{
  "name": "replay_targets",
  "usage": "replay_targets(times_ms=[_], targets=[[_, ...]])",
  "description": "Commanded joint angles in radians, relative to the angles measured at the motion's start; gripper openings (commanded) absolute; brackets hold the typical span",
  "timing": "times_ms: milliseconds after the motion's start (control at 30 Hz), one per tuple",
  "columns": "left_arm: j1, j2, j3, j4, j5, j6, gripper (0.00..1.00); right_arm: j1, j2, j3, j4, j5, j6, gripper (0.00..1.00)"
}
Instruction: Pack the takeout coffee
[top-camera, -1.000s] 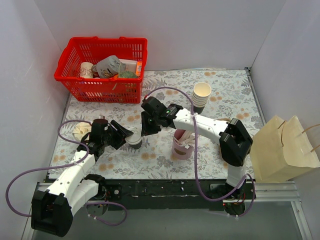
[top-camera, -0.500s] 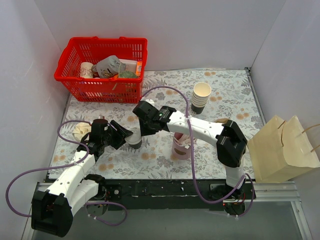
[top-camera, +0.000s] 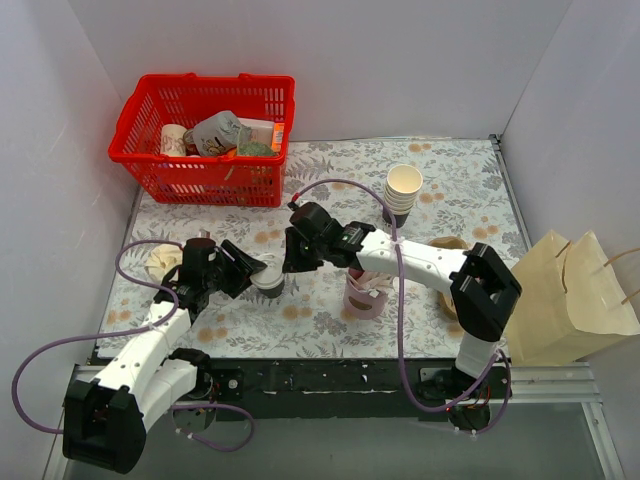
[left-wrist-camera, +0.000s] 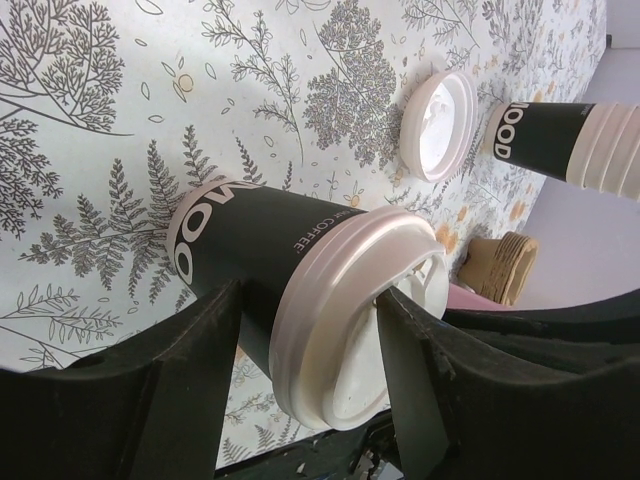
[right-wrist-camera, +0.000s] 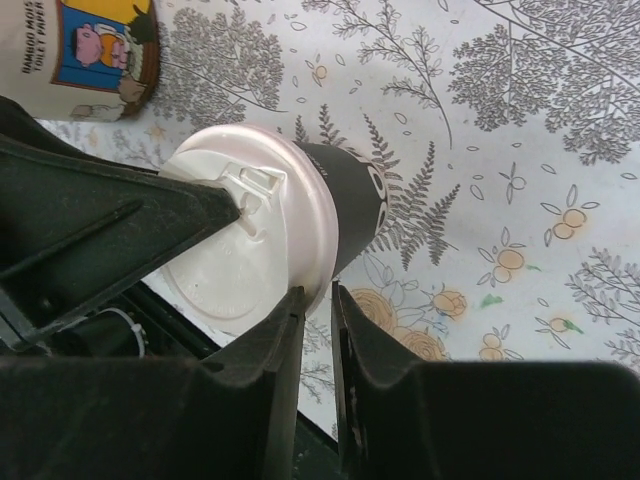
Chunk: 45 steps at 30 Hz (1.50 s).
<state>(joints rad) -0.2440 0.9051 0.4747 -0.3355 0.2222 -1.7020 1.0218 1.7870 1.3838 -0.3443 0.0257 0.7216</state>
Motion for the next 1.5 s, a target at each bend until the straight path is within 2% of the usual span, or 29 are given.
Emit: replay_targets(times_ms=[0,233,367,500,600,667,767,867,1033,1200,1367,1467], targets=[[-0.018,0.015,-0.07,-0.086,0.08,0.005,0.53,0.015,0.019,-0.104,0.114,-0.164,0.044,0.26],[-0.018,0.002,-0.09,-0.079,0.108,0.013,0.53,0.006,0.023,-0.195,0.266,-0.277,0.143,0.28],[-0.017,-0.002,-0.099,-0.079,0.109,0.012,0.52,0.006,0.014,-0.255,0.361,-0.29,0.2,0.29],[-0.018,-0.014,-0.108,-0.074,0.117,0.002,0.52,-0.005,-0.011,-0.365,0.566,-0.329,0.277,0.22],[-0.018,-0.017,-0.114,-0.069,0.128,-0.002,0.51,-0.008,-0.026,-0.4,0.675,-0.34,0.302,0.13],[-0.018,-0.018,-0.122,-0.066,0.128,-0.007,0.51,-0.009,-0.04,-0.422,0.752,-0.329,0.312,0.01],[-0.018,-0.031,-0.139,-0.06,0.132,-0.021,0.5,-0.019,-0.06,-0.495,0.946,-0.352,0.343,0.01],[-0.02,-0.035,-0.145,-0.059,0.134,-0.027,0.5,-0.032,-0.063,-0.549,1.036,-0.377,0.383,0.01],[-0.018,-0.035,-0.154,-0.057,0.14,-0.03,0.5,-0.049,-0.012,-0.638,1.297,-0.425,0.501,0.01],[-0.02,-0.035,-0.157,-0.057,0.135,-0.038,0.5,-0.048,-0.026,-0.623,1.193,-0.402,0.44,0.01],[-0.018,-0.043,-0.143,-0.065,0.123,-0.041,0.5,-0.048,-0.116,-0.571,0.949,-0.313,0.319,0.01],[-0.02,-0.041,-0.13,-0.076,0.117,-0.041,0.5,-0.048,-0.138,-0.554,0.877,-0.29,0.283,0.01]])
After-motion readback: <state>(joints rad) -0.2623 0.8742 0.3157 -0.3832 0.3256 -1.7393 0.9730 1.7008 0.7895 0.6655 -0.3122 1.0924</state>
